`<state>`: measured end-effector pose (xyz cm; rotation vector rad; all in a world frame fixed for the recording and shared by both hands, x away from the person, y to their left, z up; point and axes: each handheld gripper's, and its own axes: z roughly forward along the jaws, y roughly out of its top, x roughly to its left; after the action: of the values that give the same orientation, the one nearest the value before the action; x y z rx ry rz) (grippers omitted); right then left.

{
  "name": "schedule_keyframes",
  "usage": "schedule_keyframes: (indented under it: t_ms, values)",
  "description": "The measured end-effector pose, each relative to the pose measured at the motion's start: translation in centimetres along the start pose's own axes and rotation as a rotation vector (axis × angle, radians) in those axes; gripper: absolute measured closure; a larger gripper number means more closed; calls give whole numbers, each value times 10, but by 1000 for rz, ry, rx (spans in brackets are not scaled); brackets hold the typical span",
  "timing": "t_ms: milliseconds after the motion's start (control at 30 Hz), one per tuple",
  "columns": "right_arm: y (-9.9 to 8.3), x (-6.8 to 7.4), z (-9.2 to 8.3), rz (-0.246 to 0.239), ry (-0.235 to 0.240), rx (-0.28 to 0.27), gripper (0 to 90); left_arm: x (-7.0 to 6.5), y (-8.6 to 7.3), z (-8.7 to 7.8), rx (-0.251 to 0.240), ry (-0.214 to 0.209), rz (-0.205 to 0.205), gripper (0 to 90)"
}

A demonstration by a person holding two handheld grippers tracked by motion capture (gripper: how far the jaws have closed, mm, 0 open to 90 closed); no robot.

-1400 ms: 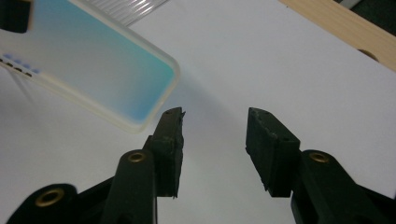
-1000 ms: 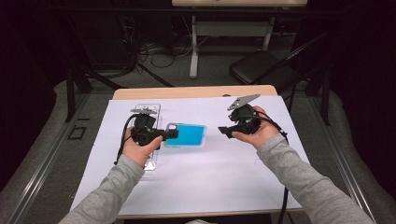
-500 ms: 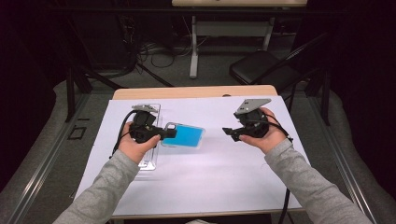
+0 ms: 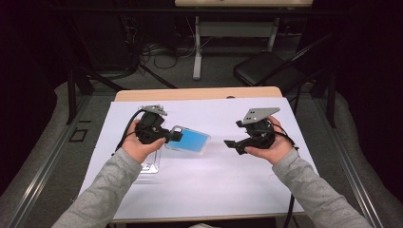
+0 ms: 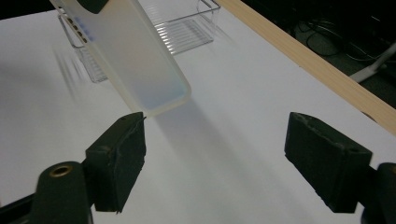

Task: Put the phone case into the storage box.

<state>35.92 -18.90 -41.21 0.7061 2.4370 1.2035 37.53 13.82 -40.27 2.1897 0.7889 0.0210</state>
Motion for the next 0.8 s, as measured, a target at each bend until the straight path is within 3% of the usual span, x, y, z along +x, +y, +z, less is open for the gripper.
schedule_keyframes:
  t_ms: [100,167,267,533,800]
  values:
    - [-1,3,-2,-13,11,-3,142,-3,3,0,11,0,31,862]
    - [-1,5,-2,-21,20,3,146,-5,4,0,14,-1,41,862]
    - [-2,12,-3,-57,13,1,148,-10,11,-1,31,-8,90,862]
    - [0,20,-14,-140,25,-80,320,-22,22,-1,71,-21,178,862]
    - [0,18,-14,-149,44,-74,413,-31,28,4,112,-35,228,862]
